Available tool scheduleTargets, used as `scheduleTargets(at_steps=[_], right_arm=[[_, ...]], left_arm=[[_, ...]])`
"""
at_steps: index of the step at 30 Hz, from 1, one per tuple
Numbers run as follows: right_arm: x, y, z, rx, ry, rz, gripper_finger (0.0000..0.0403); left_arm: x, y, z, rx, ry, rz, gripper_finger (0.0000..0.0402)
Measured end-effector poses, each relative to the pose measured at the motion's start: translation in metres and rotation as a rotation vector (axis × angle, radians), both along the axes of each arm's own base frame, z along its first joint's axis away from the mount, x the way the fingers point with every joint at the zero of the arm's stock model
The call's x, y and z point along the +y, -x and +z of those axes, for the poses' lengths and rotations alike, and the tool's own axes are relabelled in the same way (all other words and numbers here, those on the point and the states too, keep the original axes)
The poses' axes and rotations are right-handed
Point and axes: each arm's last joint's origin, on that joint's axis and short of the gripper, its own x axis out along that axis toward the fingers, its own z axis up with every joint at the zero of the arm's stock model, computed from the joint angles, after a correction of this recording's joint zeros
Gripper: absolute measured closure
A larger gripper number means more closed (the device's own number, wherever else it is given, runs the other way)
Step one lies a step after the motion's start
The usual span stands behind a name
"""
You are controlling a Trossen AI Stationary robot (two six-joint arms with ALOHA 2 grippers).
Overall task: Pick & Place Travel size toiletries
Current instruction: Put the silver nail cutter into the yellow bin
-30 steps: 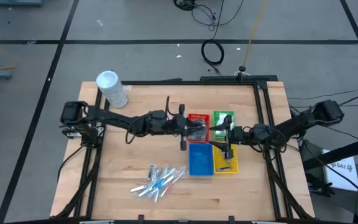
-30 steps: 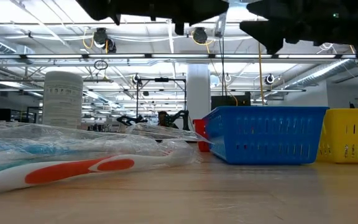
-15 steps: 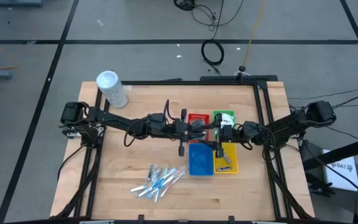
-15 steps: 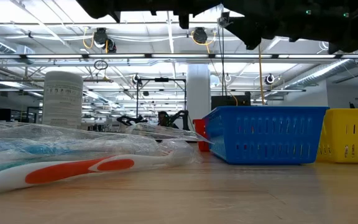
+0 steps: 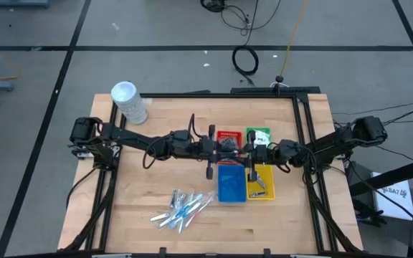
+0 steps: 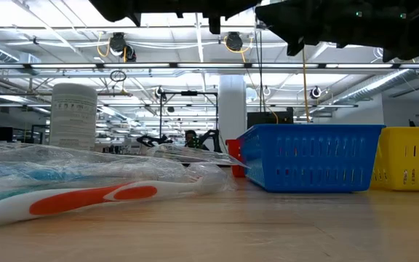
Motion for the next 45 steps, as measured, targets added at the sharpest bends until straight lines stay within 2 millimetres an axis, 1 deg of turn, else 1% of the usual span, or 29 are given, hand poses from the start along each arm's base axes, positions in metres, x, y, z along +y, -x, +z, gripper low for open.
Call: scheduleTargets(at_steps=[1, 3, 7, 10, 12, 14, 15, 18, 20, 22, 24, 26, 29, 34, 37, 40, 45], right_arm=[[0.0, 0.0, 0.0, 0.0, 0.01, -0.004, 0.037], [0.0, 0.0, 0.0, -0.001, 0.019, -0.006, 0.037], [0.0, 0.0, 0.0, 0.001, 0.012, -0.004, 0.037], [0.0, 0.0, 0.0, 0.005, 0.01, -0.007, 0.037], [0.0, 0.0, -0.001, 0.014, 0.012, -0.008, 0.037], [-0.001, -0.001, -0.003, 0.033, 0.016, -0.011, 0.037], [-0.002, -0.001, -0.004, 0.043, 0.017, -0.014, 0.037], [-0.002, 0.002, -0.002, 0.066, 0.02, -0.019, 0.037], [-0.002, 0.007, 0.002, 0.087, 0.024, -0.011, 0.037], [0.001, 0.014, 0.005, 0.131, 0.021, 0.006, 0.037], [0.006, 0.023, 0.007, 0.191, 0.004, 0.039, 0.037], [0.012, 0.034, 0.009, 0.255, -0.026, 0.078, 0.037], [0.023, 0.05, 0.008, 0.356, -0.09, 0.145, 0.037], [0.042, 0.073, 0.001, 0.543, -0.247, 0.241, 0.037], [0.051, 0.08, -0.008, 0.65, -0.32, 0.265, 0.037], [0.057, 0.083, -0.019, 0.76, -0.357, 0.25, 0.037], [0.058, 0.086, -0.044, 0.887, -0.419, 0.162, 0.0366]], left_arm=[[0.0, 0.0, 0.0, 0.001, 0.008, 0.0, 0.0397], [0.0, 0.0, 0.0, 0.003, 0.028, 0.0, 0.0391], [0.001, 0.0, 0.0, 0.0, 0.045, 0.032, 0.0358], [0.001, 0.0, 0.0, 0.001, 0.062, 0.064, 0.0315], [-0.001, 0.0, 0.002, -0.011, 0.064, 0.065, 0.0278], [-0.003, 0.003, 0.008, -0.035, 0.073, 0.056, 0.0235], [-0.005, 0.005, 0.014, -0.051, 0.076, 0.052, 0.0213], [-0.008, 0.018, 0.033, -0.052, 0.059, 0.041, 0.0154], [-0.009, 0.033, 0.046, -0.004, 0.017, 0.061, 0.0123], [-0.009, 0.05, 0.057, 0.065, -0.001, 0.134, 0.01], [-0.005, 0.068, 0.063, 0.162, 0.01, 0.242, 0.0083], [-0.001, 0.082, 0.062, 0.265, 0.037, 0.355, 0.0072], [0.004, 0.098, 0.052, 0.414, 0.086, 0.501, 0.0062], [0.007, 0.11, 0.035, 0.559, 0.156, 0.679, 0.0063], [0.008, 0.11, 0.025, 0.595, 0.191, 0.746, 0.0069], [0.008, 0.105, 0.018, 0.606, 0.194, 0.777, 0.0077], [0.007, 0.097, 0.005, 0.648, 0.173, 0.786, 0.009]])
